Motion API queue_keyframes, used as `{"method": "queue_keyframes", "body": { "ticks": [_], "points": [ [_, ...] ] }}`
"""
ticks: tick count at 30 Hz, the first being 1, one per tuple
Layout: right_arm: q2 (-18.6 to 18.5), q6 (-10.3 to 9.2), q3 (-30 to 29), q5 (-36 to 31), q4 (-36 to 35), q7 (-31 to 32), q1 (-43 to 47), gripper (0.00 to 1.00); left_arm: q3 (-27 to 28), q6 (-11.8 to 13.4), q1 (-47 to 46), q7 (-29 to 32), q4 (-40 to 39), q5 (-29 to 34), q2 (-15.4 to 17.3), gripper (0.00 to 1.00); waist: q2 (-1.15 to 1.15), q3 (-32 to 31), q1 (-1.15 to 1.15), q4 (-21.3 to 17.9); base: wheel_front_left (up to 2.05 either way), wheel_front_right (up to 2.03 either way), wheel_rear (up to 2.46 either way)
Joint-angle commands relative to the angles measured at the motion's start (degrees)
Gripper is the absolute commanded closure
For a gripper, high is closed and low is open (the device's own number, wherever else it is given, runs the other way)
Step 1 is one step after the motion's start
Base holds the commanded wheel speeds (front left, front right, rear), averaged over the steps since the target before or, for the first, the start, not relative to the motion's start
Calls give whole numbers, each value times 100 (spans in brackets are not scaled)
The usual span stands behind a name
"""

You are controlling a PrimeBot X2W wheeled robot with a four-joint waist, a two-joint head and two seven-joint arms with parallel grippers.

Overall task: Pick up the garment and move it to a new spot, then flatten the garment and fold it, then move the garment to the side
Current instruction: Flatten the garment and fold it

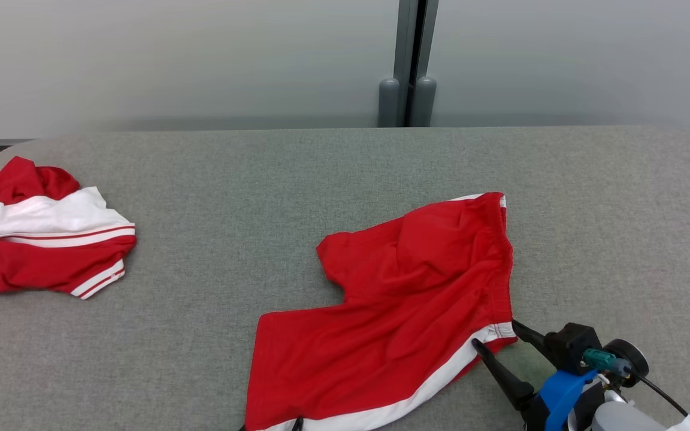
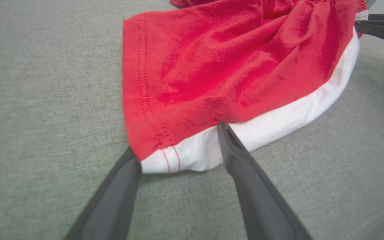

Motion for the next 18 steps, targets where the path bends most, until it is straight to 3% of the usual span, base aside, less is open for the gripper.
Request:
{"method": "queue_keyframes", "body": {
  "ticks": [1,6,7,8,9,10,18],
  "points": [
    [-79,1,77,61,39,-19,-149,0,-21,-8,-128,-17,14,-53,-19,0,0,22,0,8,0,0,0],
    [-164,1,634,371,223,-19,-481,0,-174,-7,-262,-16,139,-239,-11,2,0,84,0,14,0,0,0],
    [-190,1,780,463,261,-19,-543,0,-205,-7,-304,-16,161,-267,-4,17,0,94,0,20,0,0,0],
    [-213,1,918,561,276,-19,-603,43,-229,-7,-337,-16,180,-300,2,51,0,102,0,24,0,0,0],
    [-236,1,1065,673,266,-19,-668,100,-257,-7,-355,-16,196,-332,9,90,0,110,0,30,0,0,0],
    [-269,1,1153,764,244,-19,-746,100,-282,-8,-375,-16,210,-358,17,100,0,117,0,34,0,0,0],
    [-426,1,973,933,-407,-20,-793,100,-103,-8,-564,-17,-198,-548,92,100,0,78,0,1,0,0,0]
  ]
}}
